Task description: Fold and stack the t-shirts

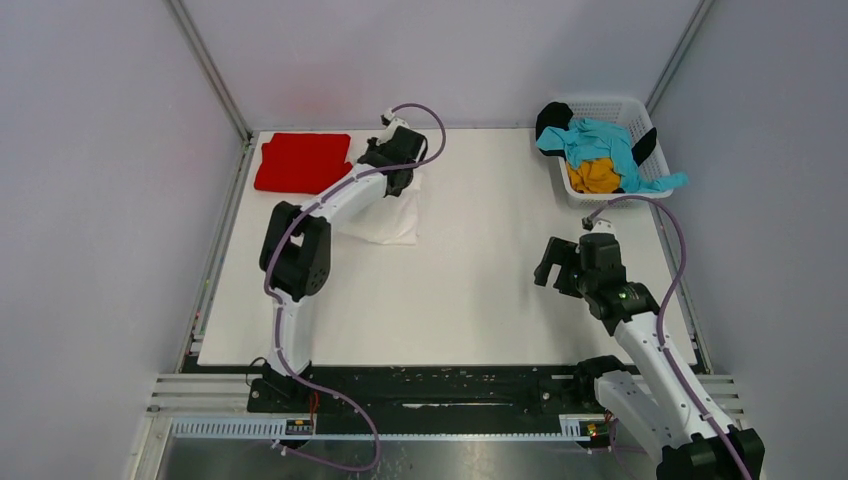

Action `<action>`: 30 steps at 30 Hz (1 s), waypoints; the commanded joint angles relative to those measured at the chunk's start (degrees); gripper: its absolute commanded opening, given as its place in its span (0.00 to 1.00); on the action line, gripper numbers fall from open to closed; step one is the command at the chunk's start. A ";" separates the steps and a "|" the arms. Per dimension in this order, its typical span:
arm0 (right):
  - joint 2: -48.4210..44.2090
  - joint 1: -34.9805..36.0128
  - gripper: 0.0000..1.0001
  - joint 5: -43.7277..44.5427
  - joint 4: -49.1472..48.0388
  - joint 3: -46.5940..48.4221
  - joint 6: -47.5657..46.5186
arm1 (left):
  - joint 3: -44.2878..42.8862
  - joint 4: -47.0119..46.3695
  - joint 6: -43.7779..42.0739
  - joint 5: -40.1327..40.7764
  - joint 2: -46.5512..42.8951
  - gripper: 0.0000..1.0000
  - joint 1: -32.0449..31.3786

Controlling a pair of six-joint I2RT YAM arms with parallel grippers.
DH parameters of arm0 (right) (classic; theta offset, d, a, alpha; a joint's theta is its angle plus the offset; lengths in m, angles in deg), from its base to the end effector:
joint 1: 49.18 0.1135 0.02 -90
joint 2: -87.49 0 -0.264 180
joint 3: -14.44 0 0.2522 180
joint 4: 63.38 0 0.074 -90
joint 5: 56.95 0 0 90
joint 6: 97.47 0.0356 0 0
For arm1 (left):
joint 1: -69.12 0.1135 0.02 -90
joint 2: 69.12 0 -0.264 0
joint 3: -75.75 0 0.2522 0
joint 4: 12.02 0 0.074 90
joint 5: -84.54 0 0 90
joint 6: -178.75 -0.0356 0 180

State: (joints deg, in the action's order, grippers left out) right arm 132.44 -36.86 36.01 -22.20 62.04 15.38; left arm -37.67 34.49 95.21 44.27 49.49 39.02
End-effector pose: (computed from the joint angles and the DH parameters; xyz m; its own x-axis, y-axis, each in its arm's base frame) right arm 0.1673 0.0346 0.2434 -0.6282 0.2597 -0.7334 0.0763 0.9587 0.2741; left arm 0.4096 -0.2060 0.2463 -0.6651 0.3015 -0.6832 -0.1608 0.8356 0.5253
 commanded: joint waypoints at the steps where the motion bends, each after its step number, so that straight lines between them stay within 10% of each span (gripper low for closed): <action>1: 0.13 -0.26 0.99 3.11 -2.77 -0.72 -1.05 | -2.78 -15.37 -21.03 8.19 1.05 0.00 3.39; 30: 0.19 -0.25 0.99 8.37 -1.21 -0.43 -1.00 | -17.08 -30.72 -41.10 -0.66 5.30 0.00 17.32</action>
State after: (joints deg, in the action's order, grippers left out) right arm 133.44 -36.86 41.87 -23.29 61.13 15.23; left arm -52.45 9.07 57.77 45.59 58.87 55.41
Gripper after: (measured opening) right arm 0.993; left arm 0.055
